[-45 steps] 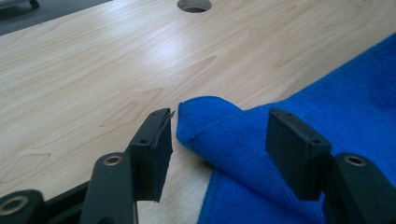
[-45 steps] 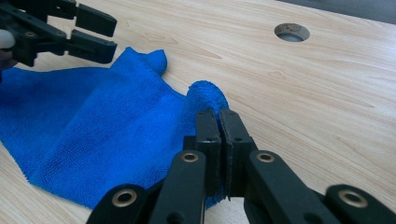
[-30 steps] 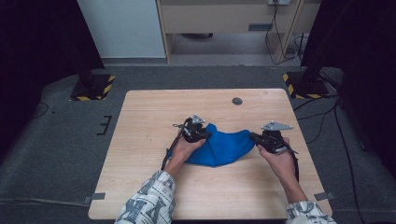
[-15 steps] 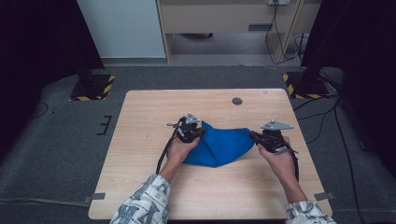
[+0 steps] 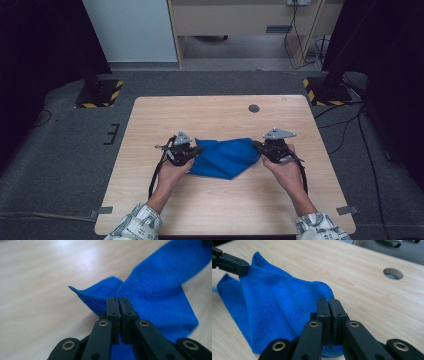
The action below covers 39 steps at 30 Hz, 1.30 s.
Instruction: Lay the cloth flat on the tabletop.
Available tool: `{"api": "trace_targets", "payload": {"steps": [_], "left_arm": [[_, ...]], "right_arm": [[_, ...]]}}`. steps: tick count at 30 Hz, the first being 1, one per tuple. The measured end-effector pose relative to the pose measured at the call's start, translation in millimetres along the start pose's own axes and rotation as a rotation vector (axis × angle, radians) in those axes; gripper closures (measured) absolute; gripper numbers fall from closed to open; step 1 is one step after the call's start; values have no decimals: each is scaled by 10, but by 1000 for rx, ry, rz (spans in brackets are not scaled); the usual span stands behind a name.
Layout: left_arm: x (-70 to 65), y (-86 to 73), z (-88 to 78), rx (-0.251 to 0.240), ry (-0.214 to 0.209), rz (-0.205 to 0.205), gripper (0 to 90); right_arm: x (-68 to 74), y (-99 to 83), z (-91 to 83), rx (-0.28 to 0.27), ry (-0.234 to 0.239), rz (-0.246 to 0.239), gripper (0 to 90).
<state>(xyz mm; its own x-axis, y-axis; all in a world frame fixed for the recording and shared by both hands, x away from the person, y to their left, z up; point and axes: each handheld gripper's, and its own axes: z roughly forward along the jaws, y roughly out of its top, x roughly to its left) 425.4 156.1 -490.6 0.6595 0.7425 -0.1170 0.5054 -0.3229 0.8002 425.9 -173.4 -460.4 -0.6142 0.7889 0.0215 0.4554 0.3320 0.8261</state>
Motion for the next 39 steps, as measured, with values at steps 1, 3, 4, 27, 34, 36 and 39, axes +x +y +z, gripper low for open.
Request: {"api": "trace_targets", "payload": {"steps": [1, 3, 4, 27, 34, 36, 39], "left_arm": [[-28, -32, -8, 9, 2, 10, 874], [-91, -85, -16, 34, -3, 23, 873], [-109, -101, -27, 35, -7, 22, 873], [20, -192, -235, -82, 5, 32, 660], [228, -227, -113, -70, 50, -5, 513], [269, -239, -69, -52, 33, -26, 447], [290, -254, 27, -16, 21, -32, 351]], "right_arm": [[15, -13, 10, 12, 1, -13, 880], [26, -38, -2, 16, 0, -10, 880], [25, -53, -16, 15, -2, -6, 880], [-281, -370, -71, 63, -66, 68, 880], [-299, -365, -105, 44, -66, 76, 880], [-297, -369, -96, 46, -65, 75, 880], [-290, -367, -92, 42, -65, 72, 880]]}}
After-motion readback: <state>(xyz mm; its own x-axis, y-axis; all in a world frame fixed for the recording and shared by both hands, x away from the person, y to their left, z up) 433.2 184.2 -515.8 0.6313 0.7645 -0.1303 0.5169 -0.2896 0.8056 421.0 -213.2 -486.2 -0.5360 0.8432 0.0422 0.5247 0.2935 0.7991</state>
